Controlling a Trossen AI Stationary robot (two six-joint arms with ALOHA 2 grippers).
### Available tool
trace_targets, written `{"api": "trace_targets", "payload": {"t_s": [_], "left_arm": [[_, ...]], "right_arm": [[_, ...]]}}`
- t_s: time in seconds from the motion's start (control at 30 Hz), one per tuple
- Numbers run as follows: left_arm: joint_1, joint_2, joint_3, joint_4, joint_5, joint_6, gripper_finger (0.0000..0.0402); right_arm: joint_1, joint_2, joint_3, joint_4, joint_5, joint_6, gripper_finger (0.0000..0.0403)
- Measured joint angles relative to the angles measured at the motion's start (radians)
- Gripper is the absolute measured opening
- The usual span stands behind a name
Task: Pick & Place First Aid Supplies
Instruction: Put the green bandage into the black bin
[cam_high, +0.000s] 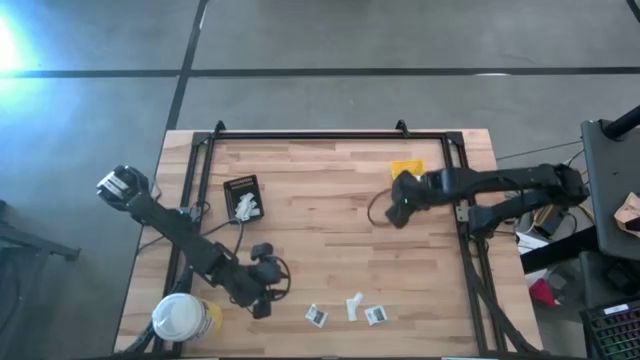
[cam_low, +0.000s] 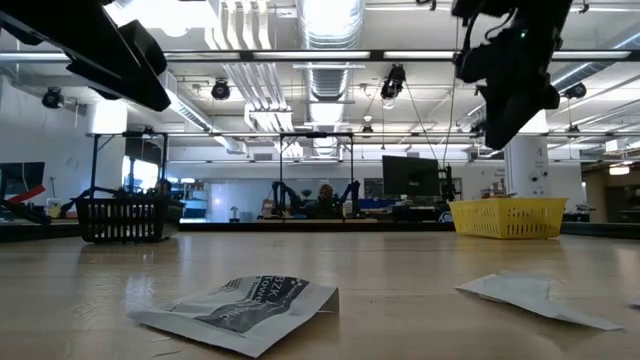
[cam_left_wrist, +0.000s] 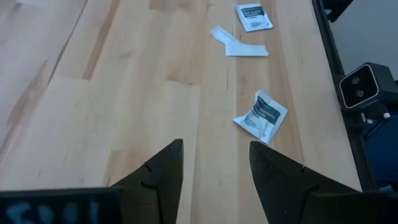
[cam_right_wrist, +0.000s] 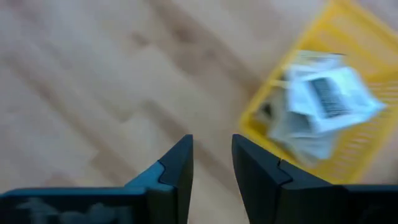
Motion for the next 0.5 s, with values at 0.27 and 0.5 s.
{"api": "trace_targets", "payload": {"t_s": [0.27,0.5], "left_arm": [[0.0,0.063,0.0,0.064,0.015,0.0,0.0176],[0.0,0.123,0.02,0.133,0.029,0.049,0.0176]], "right_arm": [[0.249,0.0,0.0,0.175,0.003,0.107,0.0093],[0.383,0.002,-0.001,0.386,0.003,0.101,0.0082]]}}
